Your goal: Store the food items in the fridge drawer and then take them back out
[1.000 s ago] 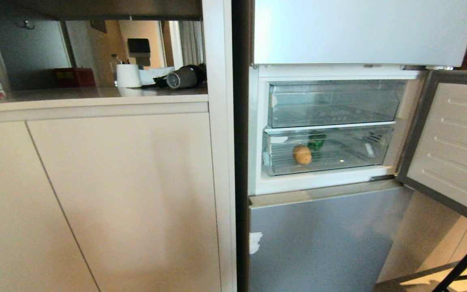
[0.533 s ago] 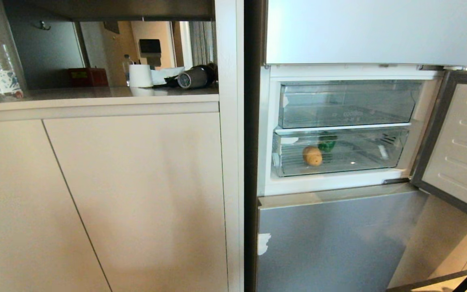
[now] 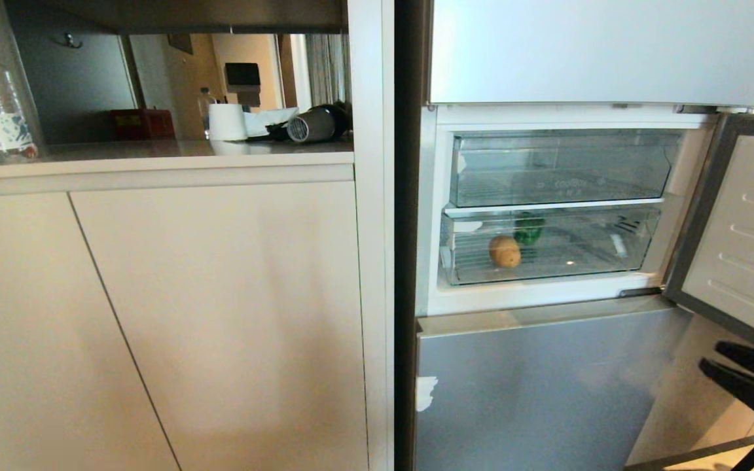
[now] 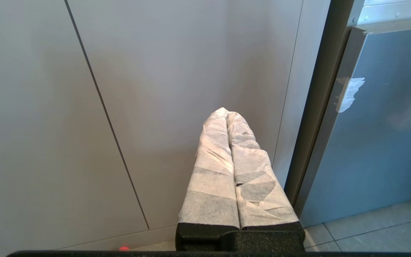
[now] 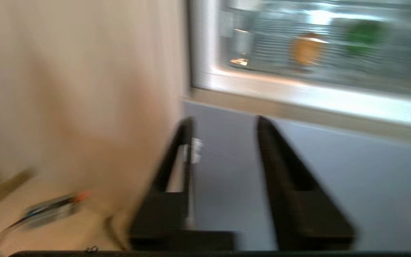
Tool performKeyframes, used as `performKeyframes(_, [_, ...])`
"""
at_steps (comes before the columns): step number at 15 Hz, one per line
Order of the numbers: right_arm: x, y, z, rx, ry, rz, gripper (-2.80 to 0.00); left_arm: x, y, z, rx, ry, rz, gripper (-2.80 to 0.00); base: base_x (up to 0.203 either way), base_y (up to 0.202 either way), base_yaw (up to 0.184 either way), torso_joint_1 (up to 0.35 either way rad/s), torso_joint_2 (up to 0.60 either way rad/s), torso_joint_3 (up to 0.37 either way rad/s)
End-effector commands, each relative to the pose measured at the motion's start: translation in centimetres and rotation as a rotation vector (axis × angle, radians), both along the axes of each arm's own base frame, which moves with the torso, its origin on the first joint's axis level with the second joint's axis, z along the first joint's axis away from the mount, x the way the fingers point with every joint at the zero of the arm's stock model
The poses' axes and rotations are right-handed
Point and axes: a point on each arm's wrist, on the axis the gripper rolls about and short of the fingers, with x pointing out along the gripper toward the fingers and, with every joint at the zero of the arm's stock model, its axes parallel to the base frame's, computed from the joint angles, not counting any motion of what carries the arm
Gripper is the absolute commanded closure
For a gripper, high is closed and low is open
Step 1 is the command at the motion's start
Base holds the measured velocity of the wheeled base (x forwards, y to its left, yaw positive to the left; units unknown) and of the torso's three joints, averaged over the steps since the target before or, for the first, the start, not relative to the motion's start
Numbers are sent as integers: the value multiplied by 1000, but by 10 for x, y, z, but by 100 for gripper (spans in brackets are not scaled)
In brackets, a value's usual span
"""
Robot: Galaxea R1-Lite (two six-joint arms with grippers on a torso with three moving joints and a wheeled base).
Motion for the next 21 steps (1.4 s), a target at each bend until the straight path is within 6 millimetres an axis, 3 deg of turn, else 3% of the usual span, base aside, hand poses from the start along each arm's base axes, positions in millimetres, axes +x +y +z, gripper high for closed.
performKeyframes(1, [48,5,-1,-2,123,36,-280,0,0,0,0,-2,0,0,0,0,0,0,0,0])
performKeyframes(7, [147,21,-12,-16,207,44,-280,0,0,0,0,-1,0,0,0,0,0,0,0,0])
performKeyframes(12, [205,72,-45,-68,147,-78,-280,0,0,0,0,-2,0,0,0,0,0,0,0,0])
performKeyframes(14, [218,90,-48,-73,89,-127,-280,0,0,0,0,0,0,0,0,0,0,0,0,0])
performKeyframes(17, [220,99,-42,-65,65,-116,-280,0,0,0,0,-1,1,0,0,0,0,0,0,0])
performKeyframes(21, [229,133,-43,-71,37,-148,-280,0,0,0,0,0,0,0,0,0,0,0,0,0])
